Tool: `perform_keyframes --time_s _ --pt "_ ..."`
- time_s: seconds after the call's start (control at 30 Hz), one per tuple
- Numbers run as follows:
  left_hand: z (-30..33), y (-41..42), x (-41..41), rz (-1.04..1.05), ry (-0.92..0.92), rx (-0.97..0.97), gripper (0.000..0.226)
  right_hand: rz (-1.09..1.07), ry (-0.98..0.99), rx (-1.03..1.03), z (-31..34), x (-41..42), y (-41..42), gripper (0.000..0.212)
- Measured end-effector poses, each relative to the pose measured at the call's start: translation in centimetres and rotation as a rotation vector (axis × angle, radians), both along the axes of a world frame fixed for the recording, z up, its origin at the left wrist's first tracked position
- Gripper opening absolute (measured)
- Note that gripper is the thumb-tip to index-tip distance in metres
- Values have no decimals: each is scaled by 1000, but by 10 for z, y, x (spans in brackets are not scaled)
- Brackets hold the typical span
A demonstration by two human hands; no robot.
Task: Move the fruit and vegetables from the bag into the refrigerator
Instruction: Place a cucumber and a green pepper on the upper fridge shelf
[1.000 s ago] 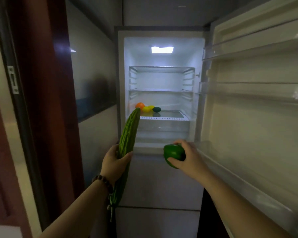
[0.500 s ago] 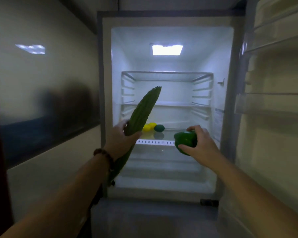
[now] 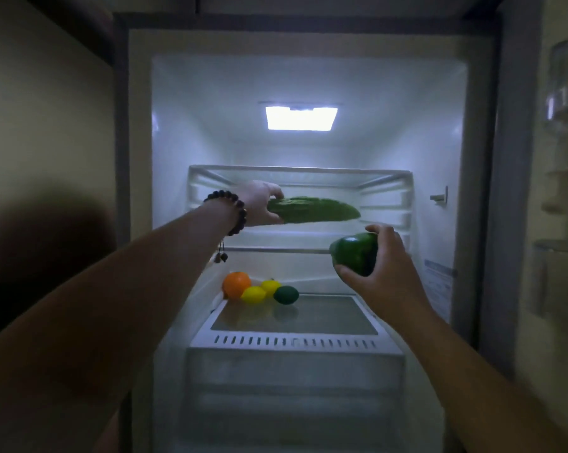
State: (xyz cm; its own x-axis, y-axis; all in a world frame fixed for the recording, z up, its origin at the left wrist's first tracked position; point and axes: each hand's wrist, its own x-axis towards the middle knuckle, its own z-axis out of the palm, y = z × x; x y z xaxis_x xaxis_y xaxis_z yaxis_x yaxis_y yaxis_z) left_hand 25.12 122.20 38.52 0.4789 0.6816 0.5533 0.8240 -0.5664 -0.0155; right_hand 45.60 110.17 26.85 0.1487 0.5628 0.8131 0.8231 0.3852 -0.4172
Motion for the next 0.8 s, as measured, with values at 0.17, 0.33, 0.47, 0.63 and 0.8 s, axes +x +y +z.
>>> perform_keyframes --time_s 0.17,0.33,0.47,0.63,0.8 --pt "3 64 20 -55 -1 -105 56 -64 -11 13 14 4 21 74" --pt "-1 131 34 -139 -58 -154 57 -164 -78 -13 37 16 43 77" --pt "3 183 47 -133 -31 -198 60 -159 -60 -21 53 29 62 78" --pt "16 246 60 -57 18 -264 64 -161 -24 -23 63 40 82 71" --pt "4 278 76 37 171 -351 67 -174 -16 -31 64 49 101 74"
